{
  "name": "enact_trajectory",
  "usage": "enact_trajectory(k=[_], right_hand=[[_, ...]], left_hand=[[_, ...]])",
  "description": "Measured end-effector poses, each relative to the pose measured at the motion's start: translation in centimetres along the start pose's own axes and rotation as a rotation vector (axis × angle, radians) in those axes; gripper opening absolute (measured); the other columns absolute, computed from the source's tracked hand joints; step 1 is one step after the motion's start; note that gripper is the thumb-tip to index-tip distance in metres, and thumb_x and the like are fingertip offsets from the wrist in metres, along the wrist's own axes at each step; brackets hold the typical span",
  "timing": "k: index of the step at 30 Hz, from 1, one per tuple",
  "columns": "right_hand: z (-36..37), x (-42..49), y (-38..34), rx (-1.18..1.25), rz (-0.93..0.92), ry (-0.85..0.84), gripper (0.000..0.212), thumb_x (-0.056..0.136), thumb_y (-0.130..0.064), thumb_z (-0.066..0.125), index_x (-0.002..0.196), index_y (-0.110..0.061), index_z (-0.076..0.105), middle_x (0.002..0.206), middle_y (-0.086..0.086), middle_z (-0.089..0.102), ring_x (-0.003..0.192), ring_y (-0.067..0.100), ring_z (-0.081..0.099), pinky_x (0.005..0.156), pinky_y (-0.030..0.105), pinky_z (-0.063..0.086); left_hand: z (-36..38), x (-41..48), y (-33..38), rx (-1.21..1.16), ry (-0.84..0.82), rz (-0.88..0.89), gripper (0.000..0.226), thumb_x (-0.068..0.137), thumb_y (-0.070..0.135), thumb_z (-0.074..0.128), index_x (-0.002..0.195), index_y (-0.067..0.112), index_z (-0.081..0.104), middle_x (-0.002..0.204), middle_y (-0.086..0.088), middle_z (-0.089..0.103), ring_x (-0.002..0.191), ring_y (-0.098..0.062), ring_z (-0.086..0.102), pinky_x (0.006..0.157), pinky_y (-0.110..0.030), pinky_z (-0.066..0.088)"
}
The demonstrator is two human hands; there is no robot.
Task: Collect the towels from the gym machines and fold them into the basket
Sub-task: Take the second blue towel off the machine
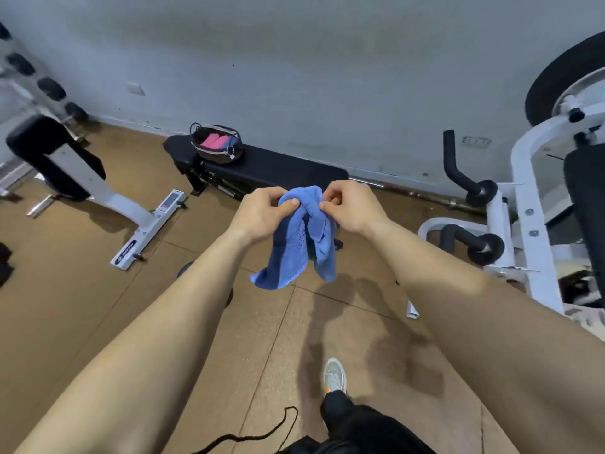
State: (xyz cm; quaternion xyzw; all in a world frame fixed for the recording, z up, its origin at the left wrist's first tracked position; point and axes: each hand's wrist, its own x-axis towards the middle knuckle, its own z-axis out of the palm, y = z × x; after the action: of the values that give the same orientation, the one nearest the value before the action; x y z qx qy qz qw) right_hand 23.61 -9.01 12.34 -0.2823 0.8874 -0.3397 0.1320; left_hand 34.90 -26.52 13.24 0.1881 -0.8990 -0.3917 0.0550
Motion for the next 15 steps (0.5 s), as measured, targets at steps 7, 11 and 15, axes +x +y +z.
enact_trajectory(k=[7, 11, 15], right_hand=[[0.9, 12.6, -2.1, 0.094, -0.023, -0.151, 0.008, 0.090, -0.022, 0.052, 0.085, -0.020, 0.057, 0.069, -0.005, 0.058, 0.062, 0.016, 0.052, 0.056, 0.030, 0.042], [1.9, 18.0, -5.1, 0.056, -0.140, -0.244, 0.010, 0.094, -0.021, 0.053, 0.091, -0.015, 0.060, 0.067, -0.007, 0.058, 0.060, 0.014, 0.050, 0.056, 0.029, 0.041], [2.9, 23.0, -7.8, 0.038, -0.226, -0.291, 0.012, 0.087, -0.020, 0.059, 0.078, -0.025, 0.065, 0.059, -0.012, 0.057, 0.055, 0.005, 0.050, 0.056, 0.026, 0.038]], left_hand=[[-2.0, 7.6, -3.8, 0.106, -0.038, -0.159, 0.024, 0.085, 0.047, 0.062, 0.085, 0.023, 0.067, 0.085, 0.002, 0.070, 0.086, -0.022, 0.065, 0.076, -0.044, 0.054], [-3.2, 11.9, -6.1, 0.126, -0.119, -0.275, 0.026, 0.082, 0.049, 0.065, 0.099, 0.030, 0.062, 0.095, 0.003, 0.070, 0.087, -0.020, 0.067, 0.085, -0.042, 0.054], [-5.7, 17.1, -8.0, 0.044, -0.043, -0.247, 0.088, 0.073, 0.048, 0.080, 0.146, 0.022, 0.039, 0.133, -0.004, 0.052, 0.123, -0.019, 0.051, 0.103, -0.037, 0.044]])
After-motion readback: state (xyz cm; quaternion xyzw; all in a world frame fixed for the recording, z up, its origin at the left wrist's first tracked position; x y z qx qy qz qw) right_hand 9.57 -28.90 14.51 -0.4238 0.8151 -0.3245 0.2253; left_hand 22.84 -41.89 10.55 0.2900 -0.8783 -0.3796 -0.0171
